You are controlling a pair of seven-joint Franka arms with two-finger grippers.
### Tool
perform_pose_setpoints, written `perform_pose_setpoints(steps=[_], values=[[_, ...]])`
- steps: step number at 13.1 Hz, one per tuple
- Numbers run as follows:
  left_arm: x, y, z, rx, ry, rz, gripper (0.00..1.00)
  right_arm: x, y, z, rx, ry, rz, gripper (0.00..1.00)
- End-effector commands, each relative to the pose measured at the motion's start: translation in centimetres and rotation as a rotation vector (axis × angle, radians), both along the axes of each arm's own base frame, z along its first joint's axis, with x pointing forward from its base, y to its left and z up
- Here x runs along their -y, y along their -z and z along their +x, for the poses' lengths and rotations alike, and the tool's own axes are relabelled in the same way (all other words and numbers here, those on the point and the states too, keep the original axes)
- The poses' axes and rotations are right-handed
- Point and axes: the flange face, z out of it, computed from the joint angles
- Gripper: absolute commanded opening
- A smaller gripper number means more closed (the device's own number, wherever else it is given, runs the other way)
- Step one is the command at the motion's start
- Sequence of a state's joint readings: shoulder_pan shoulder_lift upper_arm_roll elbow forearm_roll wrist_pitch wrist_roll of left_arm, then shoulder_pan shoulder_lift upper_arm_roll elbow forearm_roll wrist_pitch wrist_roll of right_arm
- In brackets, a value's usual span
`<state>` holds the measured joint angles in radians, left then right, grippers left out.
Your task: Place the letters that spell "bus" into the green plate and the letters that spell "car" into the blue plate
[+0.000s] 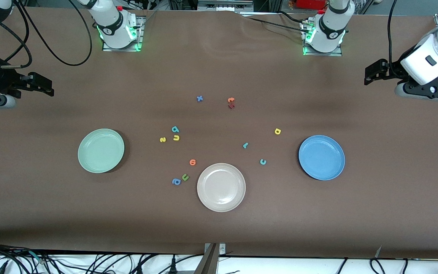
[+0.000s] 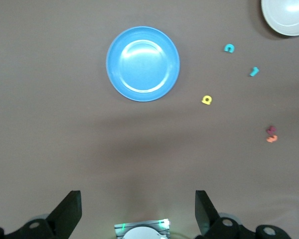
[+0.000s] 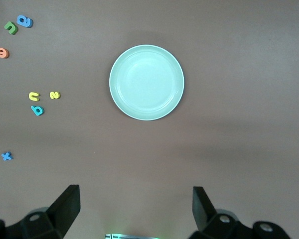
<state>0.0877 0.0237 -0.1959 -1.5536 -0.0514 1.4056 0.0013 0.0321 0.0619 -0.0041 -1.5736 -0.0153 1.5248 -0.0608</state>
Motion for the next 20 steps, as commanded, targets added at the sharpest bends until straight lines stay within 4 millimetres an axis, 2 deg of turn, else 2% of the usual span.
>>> perform_pose_setpoints(steps=[1, 2, 4, 5, 6, 7, 8, 9, 10, 11, 20], values=[[2.4, -0.2, -0.2, -0.018, 0.045, -0.051, 1.00, 0.2, -0.5, 0.1, 0.011, -0.010, -0.004, 1.00], [2.9, -0.3, -0.2, -0.018, 0.053, -0.050, 1.00, 0.0, -0.7, 0.1, 0.014, -0.020, -0.006, 1.00], [1.8, 0.7, -0.4, -0.063, 0.037, -0.049, 1.00, 0.0, -0.8, 0.1, 0.015, -0.020, -0.006, 1.00], [1.2, 3.3, 1.3, -0.107, 0.026, -0.054, 1.00, 0.0, -0.8, 0.1, 0.015, -0.020, -0.006, 1.00], [2.1, 3.8, 1.5, -0.120, 0.034, -0.051, 1.00, 0.0, -0.8, 0.1, 0.015, -0.019, -0.007, 1.00], [2.5, 3.3, 1.5, -0.104, 0.042, -0.038, 1.00, 0.0, -0.8, 0.1, 0.015, -0.020, -0.006, 1.00], [1.3, 1.8, 1.7, -0.072, 0.031, -0.053, 1.00, 0.0, -0.8, 0.1, 0.015, -0.020, -0.005, 1.00], [0.5, 1.3, 1.9, -0.061, 0.024, -0.065, 1.00, 0.0, -0.8, 0.1, 0.015, -0.020, -0.005, 1.00], [-0.3, 1.3, 2.1, -0.054, 0.026, -0.067, 1.00, 0.0, -0.8, 0.1, 0.015, -0.020, -0.005, 1.00], [-0.2, 1.4, 2.2, -0.056, 0.029, -0.069, 1.00, 0.0, -0.8, 0.1, 0.015, -0.020, -0.005, 1.00], [3.5, 1.1, 1.8, -0.036, 0.090, -0.066, 1.00, 0.0, -0.8, 0.1, 0.015, -0.016, -0.005, 1.00]])
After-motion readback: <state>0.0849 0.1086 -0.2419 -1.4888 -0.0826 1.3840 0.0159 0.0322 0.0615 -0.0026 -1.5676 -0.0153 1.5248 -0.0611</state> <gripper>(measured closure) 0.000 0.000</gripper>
